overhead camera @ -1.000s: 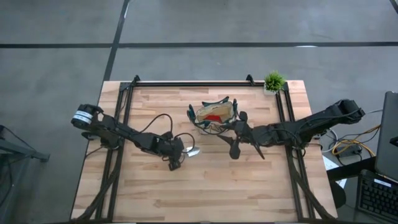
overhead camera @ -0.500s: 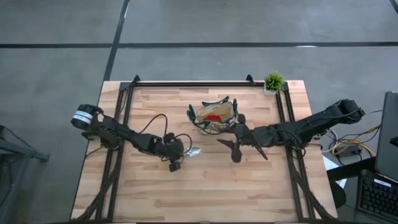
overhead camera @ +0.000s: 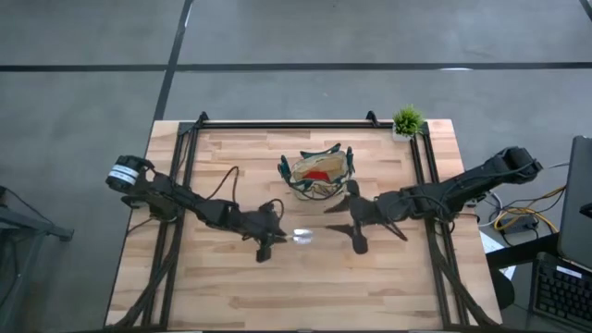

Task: Pick & Place Garden tools in Gardening bag
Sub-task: Put the brown trowel into the brown bag

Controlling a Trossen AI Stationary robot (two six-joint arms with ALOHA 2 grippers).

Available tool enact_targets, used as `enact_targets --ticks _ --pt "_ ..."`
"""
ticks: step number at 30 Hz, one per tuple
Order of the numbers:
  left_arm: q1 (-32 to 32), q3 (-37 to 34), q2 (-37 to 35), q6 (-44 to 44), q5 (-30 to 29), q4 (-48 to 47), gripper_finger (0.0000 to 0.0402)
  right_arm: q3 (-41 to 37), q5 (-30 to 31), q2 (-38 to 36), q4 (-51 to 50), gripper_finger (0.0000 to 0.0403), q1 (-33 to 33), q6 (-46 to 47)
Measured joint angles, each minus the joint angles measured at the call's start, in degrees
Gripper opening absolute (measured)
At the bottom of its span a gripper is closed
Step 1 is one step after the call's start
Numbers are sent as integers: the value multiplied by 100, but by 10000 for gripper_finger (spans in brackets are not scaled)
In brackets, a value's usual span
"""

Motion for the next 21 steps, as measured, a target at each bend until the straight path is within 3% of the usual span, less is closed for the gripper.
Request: enact_targets --ticks 9,16,21 --pt "5 -4 -9 193 2305 2413 57 -3 -459 6 282 187 481 -1628" --pt "5 -7 -11 140 2782 4172 57 -4 -1029 10 1343 187 549 -1779" --pt "11 115 -11 131 2838 4358 59 5 -1034 256 1794 187 534 -1879"
